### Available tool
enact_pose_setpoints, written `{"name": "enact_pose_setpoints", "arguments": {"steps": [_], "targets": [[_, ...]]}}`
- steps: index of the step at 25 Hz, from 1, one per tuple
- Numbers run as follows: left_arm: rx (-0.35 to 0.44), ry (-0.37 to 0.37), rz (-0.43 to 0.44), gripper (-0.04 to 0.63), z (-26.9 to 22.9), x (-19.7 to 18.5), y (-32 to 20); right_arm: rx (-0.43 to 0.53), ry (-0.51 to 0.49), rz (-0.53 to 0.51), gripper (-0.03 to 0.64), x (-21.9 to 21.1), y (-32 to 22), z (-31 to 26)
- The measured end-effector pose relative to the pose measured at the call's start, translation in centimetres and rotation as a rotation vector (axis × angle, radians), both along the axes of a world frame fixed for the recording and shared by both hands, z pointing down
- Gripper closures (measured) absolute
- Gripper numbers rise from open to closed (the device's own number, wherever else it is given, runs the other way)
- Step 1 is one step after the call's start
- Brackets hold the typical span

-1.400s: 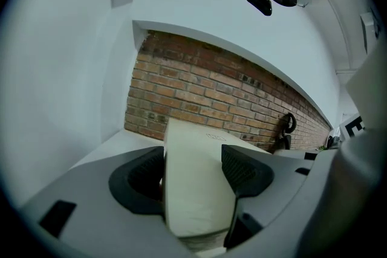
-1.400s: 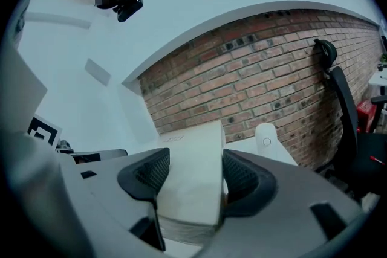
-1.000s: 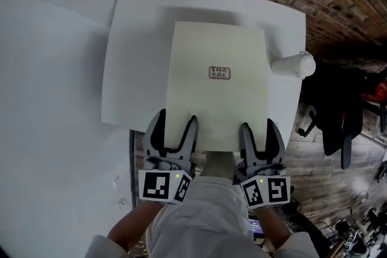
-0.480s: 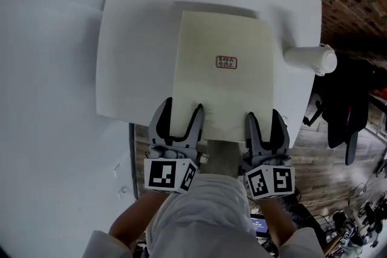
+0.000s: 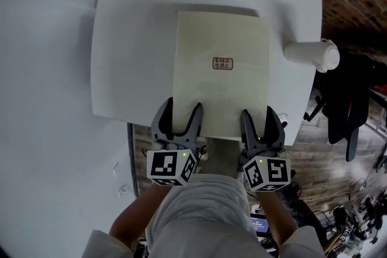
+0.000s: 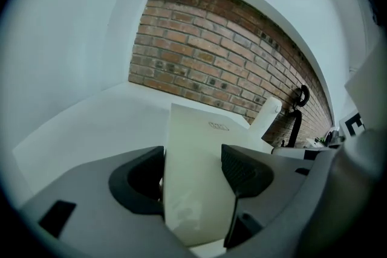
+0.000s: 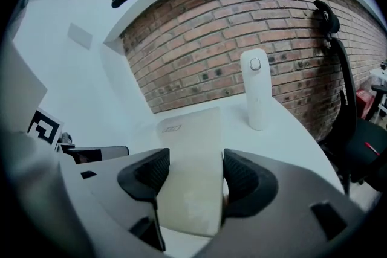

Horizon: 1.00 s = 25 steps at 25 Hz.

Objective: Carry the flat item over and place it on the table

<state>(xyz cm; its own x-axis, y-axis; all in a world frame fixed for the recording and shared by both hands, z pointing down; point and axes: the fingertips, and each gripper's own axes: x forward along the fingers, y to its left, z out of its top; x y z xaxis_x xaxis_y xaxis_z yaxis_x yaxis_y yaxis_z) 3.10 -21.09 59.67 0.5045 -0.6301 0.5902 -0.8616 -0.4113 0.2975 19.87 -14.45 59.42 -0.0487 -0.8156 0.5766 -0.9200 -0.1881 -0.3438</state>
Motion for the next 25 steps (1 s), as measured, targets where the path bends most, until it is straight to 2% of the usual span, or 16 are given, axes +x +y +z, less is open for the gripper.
{"name": "enact_pose_setpoints", "arguments": {"steps": [8, 13, 17, 21, 25], "targets": [[-0.177, -0.083, 0.035, 0.291, 5.0, -0.2, 1.4, -0.164, -0.044, -0.027, 0.319, 0.1, 1.0, 5.7], [-0.144, -0.116, 0.056, 0.291, 5.0, 0.0, 1.2, -0.144, -0.01, -0.04, 0.319, 0.2, 0.8, 5.6], [-0.095, -0.149, 0.016, 0.291, 4.1, -0.7, 0.6, -0.12, 0.04, -0.051, 0.319, 0.6, 0.7, 4.6], [-0.082, -0.132, -0.006, 0.291, 2.6, -1.2, 0.2, -0.092, 0.041, -0.053, 0.319, 0.9, 0.7, 3.1], [-0.062, -0.117, 0.014, 0.299, 0.4, -1.0, 0.3, -0.063, 0.048, -0.056, 0.319, 1.1, 0.7, 1.0]]}}
